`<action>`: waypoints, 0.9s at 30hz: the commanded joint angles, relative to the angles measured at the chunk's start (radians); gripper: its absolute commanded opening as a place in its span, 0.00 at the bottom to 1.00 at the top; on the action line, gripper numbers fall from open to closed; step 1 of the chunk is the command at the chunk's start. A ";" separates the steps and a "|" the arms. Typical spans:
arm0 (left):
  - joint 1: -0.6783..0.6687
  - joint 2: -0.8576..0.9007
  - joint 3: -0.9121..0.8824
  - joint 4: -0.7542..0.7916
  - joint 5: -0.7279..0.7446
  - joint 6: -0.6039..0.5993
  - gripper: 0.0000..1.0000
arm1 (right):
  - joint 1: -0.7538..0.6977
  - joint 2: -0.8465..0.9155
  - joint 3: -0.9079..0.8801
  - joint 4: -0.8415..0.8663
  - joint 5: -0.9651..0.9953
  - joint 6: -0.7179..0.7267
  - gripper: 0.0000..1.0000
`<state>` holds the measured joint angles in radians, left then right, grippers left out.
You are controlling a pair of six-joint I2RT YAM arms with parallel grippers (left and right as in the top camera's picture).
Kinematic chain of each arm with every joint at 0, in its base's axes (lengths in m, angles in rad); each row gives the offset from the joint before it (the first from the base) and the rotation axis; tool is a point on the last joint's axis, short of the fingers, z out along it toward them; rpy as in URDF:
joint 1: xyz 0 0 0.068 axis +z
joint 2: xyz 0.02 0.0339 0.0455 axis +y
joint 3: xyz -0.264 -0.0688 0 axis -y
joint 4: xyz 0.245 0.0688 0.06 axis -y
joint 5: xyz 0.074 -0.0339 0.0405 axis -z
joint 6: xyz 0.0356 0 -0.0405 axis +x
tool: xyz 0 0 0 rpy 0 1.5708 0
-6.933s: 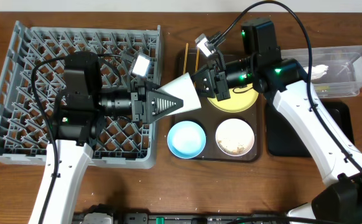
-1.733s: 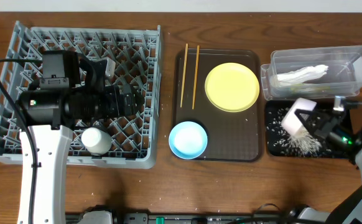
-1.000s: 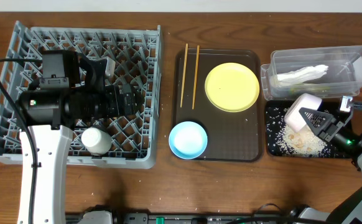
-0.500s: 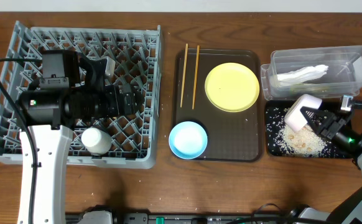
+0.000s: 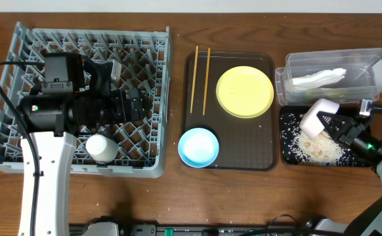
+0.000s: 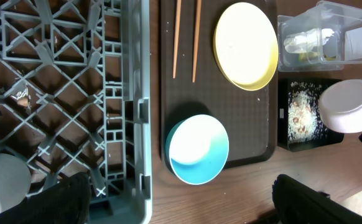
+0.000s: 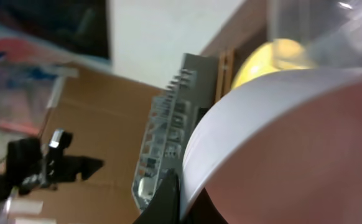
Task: Sort waste into correct bins and load items into the dishwasher
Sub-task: 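Carry the bowl over the black tray and tip the rice out, then set the empty white bowl back on the brown tray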
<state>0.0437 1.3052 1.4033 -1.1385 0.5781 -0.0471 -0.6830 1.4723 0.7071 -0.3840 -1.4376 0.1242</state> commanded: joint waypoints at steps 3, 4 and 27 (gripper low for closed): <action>-0.002 -0.005 0.017 0.003 0.016 0.018 0.95 | 0.025 -0.016 0.002 0.018 -0.090 0.021 0.01; -0.002 -0.005 0.017 0.004 0.016 0.018 0.95 | 0.029 -0.018 0.002 0.013 -0.025 0.033 0.01; -0.116 -0.005 0.017 0.021 -0.108 0.027 0.88 | 1.052 -0.200 0.174 -0.360 1.262 0.166 0.01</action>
<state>-0.0299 1.3052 1.4033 -1.1183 0.5217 -0.0425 0.2493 1.2175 0.8742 -0.7441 -0.4267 0.2359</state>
